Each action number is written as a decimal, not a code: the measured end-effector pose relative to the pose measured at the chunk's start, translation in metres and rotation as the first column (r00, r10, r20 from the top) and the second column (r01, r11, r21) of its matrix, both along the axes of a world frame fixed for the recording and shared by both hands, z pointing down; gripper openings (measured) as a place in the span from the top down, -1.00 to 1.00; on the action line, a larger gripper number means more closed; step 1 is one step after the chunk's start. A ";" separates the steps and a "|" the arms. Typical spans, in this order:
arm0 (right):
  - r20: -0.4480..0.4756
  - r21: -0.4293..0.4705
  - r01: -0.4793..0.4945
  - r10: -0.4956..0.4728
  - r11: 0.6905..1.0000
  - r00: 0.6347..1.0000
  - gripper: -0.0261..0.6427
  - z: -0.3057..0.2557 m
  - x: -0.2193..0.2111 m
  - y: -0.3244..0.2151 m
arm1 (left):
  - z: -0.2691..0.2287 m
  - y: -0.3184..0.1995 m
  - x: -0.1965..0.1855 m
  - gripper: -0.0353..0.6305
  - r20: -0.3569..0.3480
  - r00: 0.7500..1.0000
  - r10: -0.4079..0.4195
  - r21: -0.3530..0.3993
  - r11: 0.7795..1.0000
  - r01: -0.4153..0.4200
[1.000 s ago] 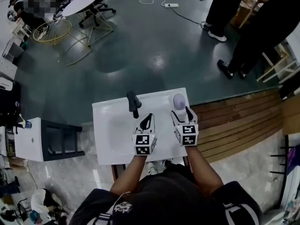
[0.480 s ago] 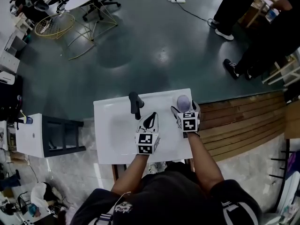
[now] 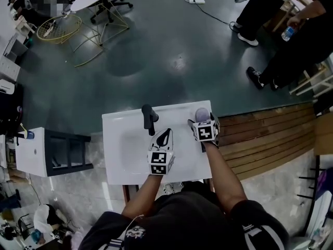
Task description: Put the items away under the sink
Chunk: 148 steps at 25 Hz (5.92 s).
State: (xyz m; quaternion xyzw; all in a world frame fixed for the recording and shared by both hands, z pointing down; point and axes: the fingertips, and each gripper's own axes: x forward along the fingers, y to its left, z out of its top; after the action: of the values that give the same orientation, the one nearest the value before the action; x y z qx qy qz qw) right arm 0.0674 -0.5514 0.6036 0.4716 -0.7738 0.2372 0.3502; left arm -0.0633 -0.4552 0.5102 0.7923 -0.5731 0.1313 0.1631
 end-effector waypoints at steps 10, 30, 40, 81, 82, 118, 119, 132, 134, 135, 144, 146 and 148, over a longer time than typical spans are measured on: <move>0.012 -0.021 -0.023 0.023 1.000 1.000 -0.51 0.005 0.004 -0.001 | -0.003 0.001 -0.006 0.88 0.005 1.000 -0.005 -0.001 1.000 0.005; 0.051 0.034 -0.037 0.035 0.999 0.998 -0.50 -0.038 0.002 0.039 | -0.011 0.027 -0.027 0.88 -0.016 1.000 -0.007 0.009 1.000 0.007; 0.051 0.084 -0.032 0.028 0.996 0.998 -0.50 -0.066 0.001 0.119 | -0.043 0.069 -0.030 0.88 -0.110 0.994 0.023 0.044 0.999 -0.019; 0.152 0.209 0.208 -0.242 0.956 0.958 -0.50 -0.128 -0.013 0.416 | -0.097 0.381 -0.003 0.88 -0.086 0.979 -0.185 0.153 0.968 0.197; 0.151 0.209 0.220 -0.254 0.953 0.955 -0.50 -0.129 -0.010 0.425 | -0.097 0.392 0.001 0.88 -0.086 0.976 -0.199 0.150 0.966 0.210; 0.162 0.180 0.078 -0.108 0.981 0.981 -0.50 -0.045 -0.066 0.541 | 0.011 0.494 -0.067 0.88 -0.016 0.998 -0.062 0.087 0.994 0.063; 0.157 0.177 0.081 -0.109 0.981 0.982 -0.50 -0.038 -0.065 0.537 | 0.018 0.490 -0.067 0.88 -0.015 0.997 -0.070 0.080 0.994 0.071; 0.108 0.162 0.046 -0.065 0.986 0.992 -0.50 0.107 -0.052 0.465 | 0.154 0.418 -0.064 0.88 0.003 0.992 -0.122 0.065 0.990 0.122; 0.109 0.169 0.050 -0.069 0.984 0.992 -0.50 0.136 -0.054 0.450 | 0.186 0.404 -0.062 0.88 -0.008 0.994 -0.105 0.103 0.989 0.105; 0.112 0.171 0.049 -0.069 0.984 0.991 -0.50 0.151 -0.055 0.444 | 0.200 0.397 -0.061 0.88 -0.008 0.995 -0.096 0.121 0.988 0.096; 0.105 0.189 0.053 -0.074 0.981 0.992 -0.50 0.260 -0.061 0.403 | 0.303 0.362 -0.059 0.88 -0.008 0.994 -0.112 0.204 0.973 0.111; 0.087 0.212 0.060 -0.080 0.975 0.993 -0.50 0.276 -0.064 0.390 | 0.313 0.351 -0.057 0.88 -0.011 0.995 -0.103 0.239 0.965 0.103; 0.085 0.234 0.058 -0.080 0.970 0.993 -0.50 0.289 -0.064 0.378 | 0.323 0.341 -0.055 0.88 -0.013 0.995 -0.099 0.270 0.958 0.099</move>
State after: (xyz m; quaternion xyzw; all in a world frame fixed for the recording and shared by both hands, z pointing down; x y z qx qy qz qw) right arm 0.0030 -0.1732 0.8923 0.4701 -0.8278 0.1549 0.2641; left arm -0.1184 -0.1138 0.8331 0.7773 -0.6248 0.0436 0.0597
